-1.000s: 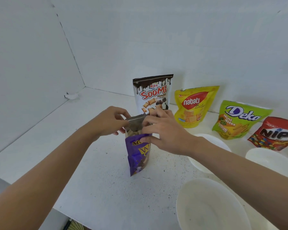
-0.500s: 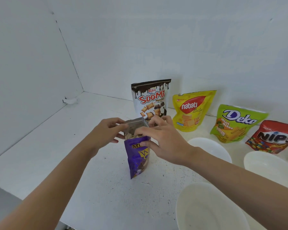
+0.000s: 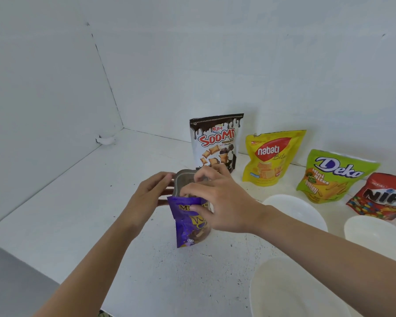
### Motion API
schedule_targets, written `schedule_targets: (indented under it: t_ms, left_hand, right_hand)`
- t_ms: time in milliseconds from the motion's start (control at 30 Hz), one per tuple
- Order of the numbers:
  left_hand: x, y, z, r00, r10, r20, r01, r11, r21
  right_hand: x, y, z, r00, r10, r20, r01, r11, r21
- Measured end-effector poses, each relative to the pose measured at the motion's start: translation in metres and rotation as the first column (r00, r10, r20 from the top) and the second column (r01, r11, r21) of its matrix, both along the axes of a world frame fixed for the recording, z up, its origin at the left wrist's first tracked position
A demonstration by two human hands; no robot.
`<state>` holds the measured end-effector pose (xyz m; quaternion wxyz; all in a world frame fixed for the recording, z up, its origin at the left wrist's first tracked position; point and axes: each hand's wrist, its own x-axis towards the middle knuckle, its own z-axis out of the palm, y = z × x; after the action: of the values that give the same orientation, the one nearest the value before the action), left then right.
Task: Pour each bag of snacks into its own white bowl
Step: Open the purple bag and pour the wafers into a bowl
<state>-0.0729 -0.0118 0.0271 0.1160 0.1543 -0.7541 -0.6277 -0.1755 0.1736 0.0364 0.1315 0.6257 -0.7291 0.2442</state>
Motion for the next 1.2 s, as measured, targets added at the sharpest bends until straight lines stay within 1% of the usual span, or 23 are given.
schedule_targets:
  t_ms: [67,133,233,300,433,500,600,700,800,933,1100,1200]
  left_hand:
    - [0.018,-0.005,-0.018,0.999,-0.014,-0.053,0.017,0.998,0.056]
    - [0.035,-0.005,-0.036,0.997,-0.041,-0.069,0.048,0.995,0.092]
    - [0.051,0.007,-0.059,0.991,-0.136,-0.012,0.137,0.989,0.064]
    - [0.050,0.016,-0.071,0.989,-0.147,0.027,0.146,0.988,0.050]
    - [0.038,0.024,-0.096,0.997,-0.070,0.017,0.070,0.998,0.003]
    - [0.033,0.027,-0.105,1.000,-0.003,0.007,0.003,1.000,-0.003]
    - [0.027,0.034,-0.113,0.994,0.113,0.005,-0.113,0.993,0.021]
    - [0.026,0.044,-0.119,0.984,0.176,-0.033,-0.175,0.984,0.010]
    - [0.029,0.054,-0.117,0.969,0.234,-0.079,-0.227,0.970,0.081]
    - [0.031,0.058,-0.108,0.959,0.249,-0.136,-0.226,0.961,0.161]
    - [0.028,0.062,-0.095,0.944,0.206,-0.258,-0.139,0.957,0.255]
    - [0.018,0.060,-0.085,0.932,0.238,-0.274,-0.138,0.931,0.339]
  right_hand:
    - [0.002,0.001,-0.001,1.000,0.002,-0.028,-0.002,1.000,-0.004]
    - [0.002,0.001,0.000,1.000,-0.006,-0.021,0.006,1.000,-0.006]
    - [0.003,-0.003,0.003,1.000,-0.010,-0.017,0.010,1.000,0.007]
    - [0.004,-0.010,0.004,0.999,0.002,-0.044,-0.001,1.000,0.028]
    - [0.006,-0.025,0.005,0.996,0.044,-0.074,-0.040,0.998,0.054]
    - [0.006,-0.031,0.006,0.997,0.028,-0.069,-0.024,0.998,0.063]
    - [0.003,-0.037,0.009,0.999,-0.050,0.021,0.048,0.997,0.062]
    - [-0.004,-0.041,0.011,0.988,-0.137,0.067,0.133,0.989,0.056]
    - [-0.013,-0.039,0.007,0.965,-0.214,0.153,0.213,0.977,0.026]
    - [-0.024,-0.032,0.010,0.910,-0.266,0.317,0.293,0.955,-0.039]
    - [-0.030,-0.030,0.034,0.844,-0.295,0.448,0.407,0.896,-0.177]
    - [-0.028,-0.028,0.046,0.814,-0.309,0.492,0.456,0.865,-0.210]
